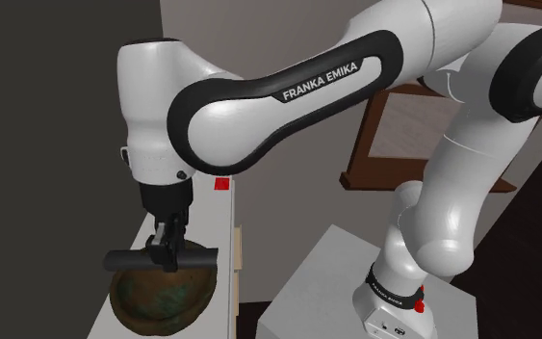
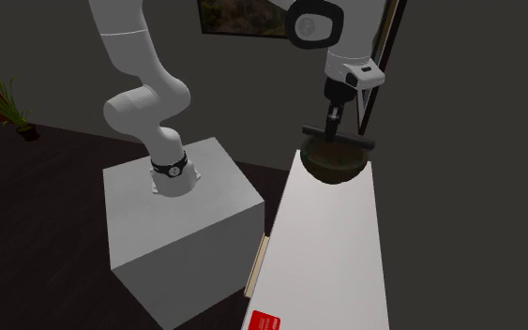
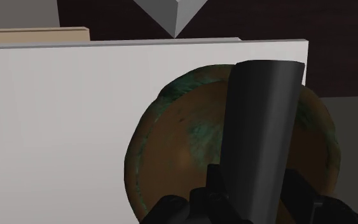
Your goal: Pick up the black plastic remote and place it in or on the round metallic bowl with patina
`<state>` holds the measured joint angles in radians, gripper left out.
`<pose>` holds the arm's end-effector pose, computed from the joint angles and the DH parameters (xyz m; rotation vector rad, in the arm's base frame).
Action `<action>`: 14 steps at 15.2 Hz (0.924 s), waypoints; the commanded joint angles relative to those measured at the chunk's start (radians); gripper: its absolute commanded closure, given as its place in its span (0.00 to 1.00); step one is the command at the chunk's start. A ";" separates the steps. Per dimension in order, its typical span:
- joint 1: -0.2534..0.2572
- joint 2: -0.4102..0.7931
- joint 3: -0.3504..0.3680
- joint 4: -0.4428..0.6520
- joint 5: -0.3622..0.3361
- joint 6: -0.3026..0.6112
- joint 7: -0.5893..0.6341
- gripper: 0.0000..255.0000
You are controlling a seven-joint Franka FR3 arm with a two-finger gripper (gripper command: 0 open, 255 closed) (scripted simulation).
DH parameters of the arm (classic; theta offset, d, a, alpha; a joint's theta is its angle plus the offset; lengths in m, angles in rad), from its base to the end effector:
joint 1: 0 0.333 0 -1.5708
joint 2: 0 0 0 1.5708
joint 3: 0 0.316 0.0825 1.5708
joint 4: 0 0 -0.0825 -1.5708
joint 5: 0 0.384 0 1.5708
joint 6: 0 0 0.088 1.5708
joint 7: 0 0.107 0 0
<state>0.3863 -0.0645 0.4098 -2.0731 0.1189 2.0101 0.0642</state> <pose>0.3663 0.3883 0.4560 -2.8922 -1.0236 0.0568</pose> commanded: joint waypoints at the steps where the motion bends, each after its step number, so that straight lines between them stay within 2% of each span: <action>1: 0.001 0.005 0.001 -0.020 -0.001 0.026 0.000 1.00; 6: 0.002 0.033 0.005 -0.066 -0.009 0.098 0.002 1.00; 14: 0.003 0.033 0.005 -0.066 -0.009 0.098 0.002 1.00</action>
<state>0.3887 -0.0320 0.4143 -2.1392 0.1102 2.1082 0.0662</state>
